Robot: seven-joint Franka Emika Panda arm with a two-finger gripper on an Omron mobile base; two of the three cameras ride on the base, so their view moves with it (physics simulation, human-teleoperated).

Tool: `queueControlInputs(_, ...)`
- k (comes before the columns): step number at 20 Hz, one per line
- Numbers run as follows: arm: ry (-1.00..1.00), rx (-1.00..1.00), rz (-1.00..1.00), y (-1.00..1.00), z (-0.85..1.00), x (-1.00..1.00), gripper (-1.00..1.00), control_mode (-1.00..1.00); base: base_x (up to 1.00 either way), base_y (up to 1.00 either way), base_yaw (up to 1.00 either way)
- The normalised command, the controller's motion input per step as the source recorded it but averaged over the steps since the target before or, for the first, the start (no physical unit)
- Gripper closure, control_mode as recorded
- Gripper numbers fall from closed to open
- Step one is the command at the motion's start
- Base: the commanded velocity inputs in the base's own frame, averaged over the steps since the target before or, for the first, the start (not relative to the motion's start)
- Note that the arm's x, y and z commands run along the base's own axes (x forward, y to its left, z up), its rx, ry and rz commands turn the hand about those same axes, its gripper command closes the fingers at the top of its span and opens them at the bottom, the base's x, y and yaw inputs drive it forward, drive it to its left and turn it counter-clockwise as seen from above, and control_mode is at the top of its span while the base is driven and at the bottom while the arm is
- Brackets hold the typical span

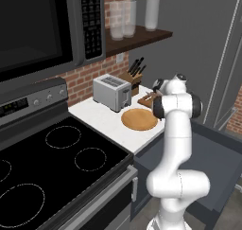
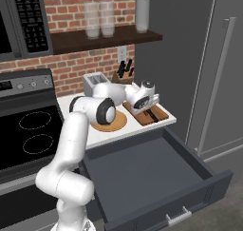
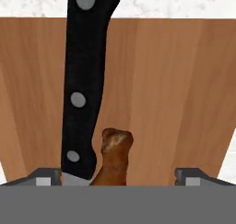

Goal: Pick up the knife from the drawer and place it on the cutting board. Then place the meat from the plate to the cutting board.

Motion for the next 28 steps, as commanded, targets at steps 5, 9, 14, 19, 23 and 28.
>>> queueControlInputs(5,-0.15,-0.04,0.00,0.35,0.09,-0.87,-1.00,-1.00,0.00,0.00,0.00)
queueControlInputs(9,-0.22,0.00,0.00,0.12,0.46,-0.83,-1.00,-1.00,0.00,0.00,0.00)
queueControlInputs(14,-0.19,0.00,-0.02,0.19,0.39,-1.00,-1.00,-1.00,0.00,0.00,0.00)
queueControlInputs(19,-0.04,0.00,-0.03,0.24,0.44,-1.00,-1.00,-1.00,0.00,0.00,0.00)
queueControlInputs(23,0.04,0.00,-0.04,0.28,0.72,-0.97,-1.00,-1.00,0.00,0.00,0.00)
queueControlInputs(28,0.19,0.00,-0.08,0.18,1.00,-0.47,-1.00,-1.00,0.00,0.00,0.00)
